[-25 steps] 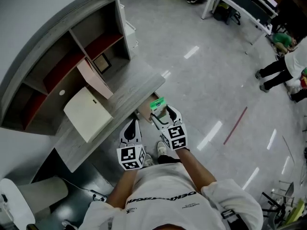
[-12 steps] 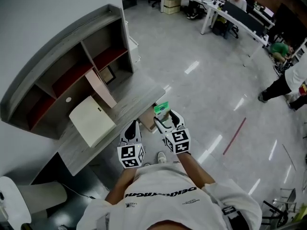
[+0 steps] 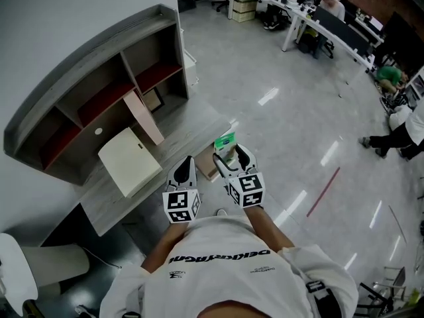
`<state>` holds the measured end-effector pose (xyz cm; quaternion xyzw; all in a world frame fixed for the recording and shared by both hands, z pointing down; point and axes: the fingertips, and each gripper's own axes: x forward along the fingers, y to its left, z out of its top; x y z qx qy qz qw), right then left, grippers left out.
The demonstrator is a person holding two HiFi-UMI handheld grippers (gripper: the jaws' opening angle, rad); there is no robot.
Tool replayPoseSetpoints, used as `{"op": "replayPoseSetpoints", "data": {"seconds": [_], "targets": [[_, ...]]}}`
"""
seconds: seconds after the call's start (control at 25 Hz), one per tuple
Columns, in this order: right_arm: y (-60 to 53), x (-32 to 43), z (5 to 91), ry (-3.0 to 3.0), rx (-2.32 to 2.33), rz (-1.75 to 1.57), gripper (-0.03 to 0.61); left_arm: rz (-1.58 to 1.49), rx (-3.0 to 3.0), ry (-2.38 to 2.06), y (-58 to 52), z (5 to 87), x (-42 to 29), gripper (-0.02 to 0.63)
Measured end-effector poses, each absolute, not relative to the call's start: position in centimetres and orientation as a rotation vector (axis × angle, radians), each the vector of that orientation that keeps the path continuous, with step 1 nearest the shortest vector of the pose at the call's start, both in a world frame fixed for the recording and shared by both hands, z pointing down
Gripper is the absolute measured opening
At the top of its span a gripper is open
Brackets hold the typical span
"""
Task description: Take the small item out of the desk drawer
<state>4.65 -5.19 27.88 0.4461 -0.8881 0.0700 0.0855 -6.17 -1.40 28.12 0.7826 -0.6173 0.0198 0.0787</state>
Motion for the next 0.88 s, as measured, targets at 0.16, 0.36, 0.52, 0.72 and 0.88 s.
{"op": "replayPoseSetpoints", "data": {"seconds": [0.16,0.36,0.52,0.72,0.88], "targets": [[-5.5,4.4,27.4,-2.659,1.335,0.193,0.328,0.044,2.34,-1.859,-1.7,27.7,-6.5,0.015],[-5.8,4.5,26.9,-2.665,1.345,0.183,0.328,0.038,2.348,-1.863,-1.9,27.3,-6.4,0.015],[-6.1,4.5,26.9,-2.671,1.346,0.181,0.328,0.041,2.352,-1.865,-2.1,27.4,-6.4,0.015],[-6.6,4.2,27.3,-2.668,1.337,0.187,0.328,0.052,2.358,-1.862,-2.5,27.6,-6.4,0.015],[-6.8,4.6,27.4,-2.669,1.346,0.209,0.328,0.053,2.353,-1.866,-2.5,27.5,-6.4,0.015]]}}
